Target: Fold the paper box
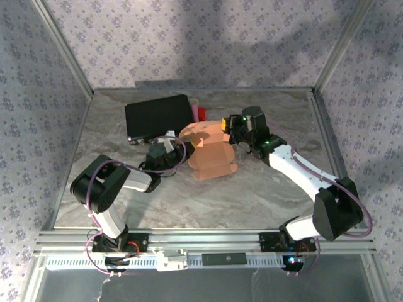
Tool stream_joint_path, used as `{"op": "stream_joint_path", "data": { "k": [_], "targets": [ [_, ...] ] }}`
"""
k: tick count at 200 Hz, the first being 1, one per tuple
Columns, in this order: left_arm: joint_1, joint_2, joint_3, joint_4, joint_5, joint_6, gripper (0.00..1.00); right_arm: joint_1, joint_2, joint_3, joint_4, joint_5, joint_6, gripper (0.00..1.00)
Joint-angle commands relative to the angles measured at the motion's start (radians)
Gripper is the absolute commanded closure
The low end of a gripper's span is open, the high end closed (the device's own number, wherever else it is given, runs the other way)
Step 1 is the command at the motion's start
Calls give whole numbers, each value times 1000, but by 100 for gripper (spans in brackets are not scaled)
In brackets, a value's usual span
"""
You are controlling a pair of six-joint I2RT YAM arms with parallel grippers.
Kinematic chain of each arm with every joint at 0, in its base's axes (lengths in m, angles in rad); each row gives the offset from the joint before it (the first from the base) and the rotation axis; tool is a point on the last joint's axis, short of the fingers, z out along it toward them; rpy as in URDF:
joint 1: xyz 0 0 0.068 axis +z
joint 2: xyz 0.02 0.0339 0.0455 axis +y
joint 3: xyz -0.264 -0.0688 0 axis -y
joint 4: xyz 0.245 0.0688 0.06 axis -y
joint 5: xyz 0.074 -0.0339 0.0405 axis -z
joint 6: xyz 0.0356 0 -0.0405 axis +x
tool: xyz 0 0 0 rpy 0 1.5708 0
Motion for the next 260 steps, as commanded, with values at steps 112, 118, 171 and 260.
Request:
{"op": "stream_joint_path", "data": {
  "k": [112, 118, 171, 260],
  "targets": [
    [-125, -520, -124, -621, -135, 140, 35, -7, 29, -40, -38, 60, -187, 100],
    [-134, -560, -123, -689, -144, 152, 36, -6, 34, -43, -42, 57, -202, 100],
    [-88, -913, -112, -1079, -195, 275, 48, 3, 37, -139, 62, 26, -283, 100],
    [138, -711, -19, -1126, 5, 450, 67, -6, 63, -237, 198, -8, -444, 100]
  ]
}}
